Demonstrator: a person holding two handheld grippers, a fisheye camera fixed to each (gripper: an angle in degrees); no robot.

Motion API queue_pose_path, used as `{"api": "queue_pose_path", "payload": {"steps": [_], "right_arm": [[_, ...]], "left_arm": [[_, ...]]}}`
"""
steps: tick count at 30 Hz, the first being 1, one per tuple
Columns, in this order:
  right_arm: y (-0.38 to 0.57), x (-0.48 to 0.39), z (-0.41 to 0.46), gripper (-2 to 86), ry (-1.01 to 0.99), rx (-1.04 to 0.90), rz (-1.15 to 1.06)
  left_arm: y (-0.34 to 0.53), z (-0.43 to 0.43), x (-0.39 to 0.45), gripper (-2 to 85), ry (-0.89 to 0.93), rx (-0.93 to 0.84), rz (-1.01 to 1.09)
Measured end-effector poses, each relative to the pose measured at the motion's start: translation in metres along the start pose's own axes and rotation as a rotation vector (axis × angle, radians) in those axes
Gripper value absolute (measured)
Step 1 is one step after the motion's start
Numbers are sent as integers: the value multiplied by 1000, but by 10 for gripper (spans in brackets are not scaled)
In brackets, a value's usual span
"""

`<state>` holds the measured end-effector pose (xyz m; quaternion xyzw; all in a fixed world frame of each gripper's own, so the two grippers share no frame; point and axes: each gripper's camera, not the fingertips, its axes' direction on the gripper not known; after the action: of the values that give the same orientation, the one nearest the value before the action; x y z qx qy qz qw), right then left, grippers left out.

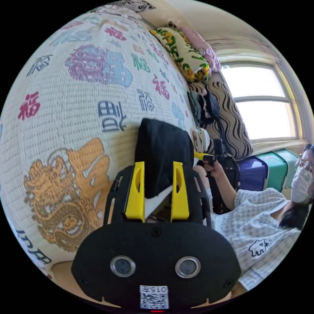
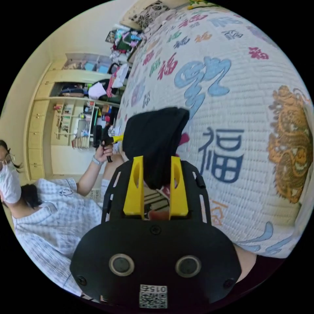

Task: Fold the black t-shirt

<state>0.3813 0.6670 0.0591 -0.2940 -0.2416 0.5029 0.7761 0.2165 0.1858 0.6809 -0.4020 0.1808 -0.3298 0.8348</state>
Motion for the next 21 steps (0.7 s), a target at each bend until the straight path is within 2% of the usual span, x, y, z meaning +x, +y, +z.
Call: {"api": "queue_pose_path", "payload": {"steps": [3,4,9,12,16,18,20,21], "right_arm": [[6,6,23,43,64,-113,-11],[7,7,24,31,80,-109,-17],[12,21,12,19,106,-139,-17],[14,31,1,30,62,-141,-34],[26,58,-38,110,-79,12,-27],[37,83,-67,140,-179,133,-9],[41,104,-82,153,-249,198,17],[41,117,-87,157,-286,220,27]], "left_arm": [[8,17,-3,55,-81,-17,7],[9,19,-8,37,-55,-6,-23],[7,24,5,24,-114,-26,31],[0,21,-2,37,-48,-30,29],[-1,-21,-28,110,75,111,21],[-8,-29,-45,119,71,100,-2],[-19,-26,-62,126,147,84,-13],[-30,-20,-72,126,247,81,-21]]}}
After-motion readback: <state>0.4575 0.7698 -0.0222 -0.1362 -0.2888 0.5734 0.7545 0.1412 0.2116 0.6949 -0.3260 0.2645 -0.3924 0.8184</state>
